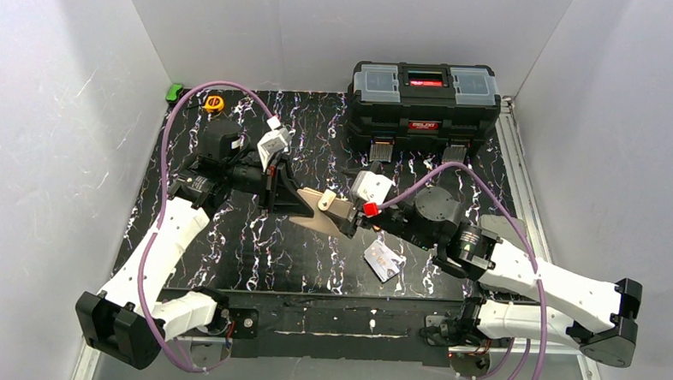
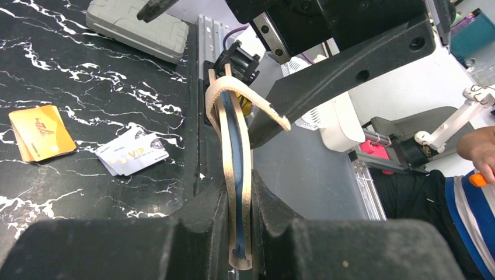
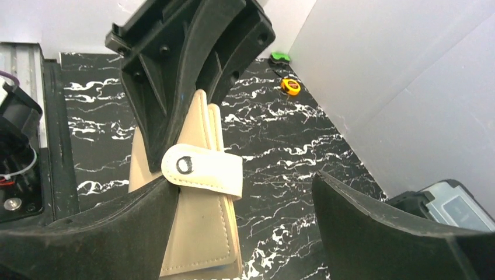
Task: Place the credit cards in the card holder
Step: Open the card holder.
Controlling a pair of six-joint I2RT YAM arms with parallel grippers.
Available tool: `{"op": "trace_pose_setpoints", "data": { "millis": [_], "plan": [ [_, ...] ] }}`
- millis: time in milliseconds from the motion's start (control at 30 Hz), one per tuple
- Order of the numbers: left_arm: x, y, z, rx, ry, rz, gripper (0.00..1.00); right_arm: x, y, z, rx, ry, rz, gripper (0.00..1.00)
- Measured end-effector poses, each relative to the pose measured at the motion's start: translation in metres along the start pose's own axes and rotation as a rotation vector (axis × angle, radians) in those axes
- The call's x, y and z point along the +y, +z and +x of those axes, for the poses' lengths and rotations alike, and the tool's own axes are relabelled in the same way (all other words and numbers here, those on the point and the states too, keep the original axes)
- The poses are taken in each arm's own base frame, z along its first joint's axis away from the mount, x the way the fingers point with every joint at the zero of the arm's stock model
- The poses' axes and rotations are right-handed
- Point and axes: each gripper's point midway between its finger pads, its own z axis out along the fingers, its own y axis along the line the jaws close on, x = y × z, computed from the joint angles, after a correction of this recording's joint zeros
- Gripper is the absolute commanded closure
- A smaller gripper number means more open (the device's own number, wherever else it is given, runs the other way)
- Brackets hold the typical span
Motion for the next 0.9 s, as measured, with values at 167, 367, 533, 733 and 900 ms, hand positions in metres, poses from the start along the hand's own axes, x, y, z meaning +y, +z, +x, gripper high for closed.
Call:
{"op": "trace_pose_setpoints", "data": {
  "millis": [167,367,533,733,900],
  "plan": [
    [-0.006,0.0,0.0,0.002,-0.005,0.034,0.94,-0.001,0.001,-0.015,-0.045,0.005,-0.005,0.18],
    [-0.011,0.0,0.001,0.005,-0.005,0.062,0.94,-0.001,0.001,-0.023,-0.066,0.024,-0.011,0.35],
    [-0.014,0.001,0.001,0.008,-0.004,0.074,0.93,0.0,0.002,-0.031,-0.08,0.056,-0.019,0.53],
    [-0.017,0.001,0.002,0.011,-0.003,0.092,0.93,0.002,0.005,-0.033,-0.068,0.093,-0.032,0.81],
    [-0.017,0.002,0.002,0.011,0.006,0.094,0.88,0.002,0.004,-0.035,-0.042,0.119,-0.038,0.99]
  ]
}}
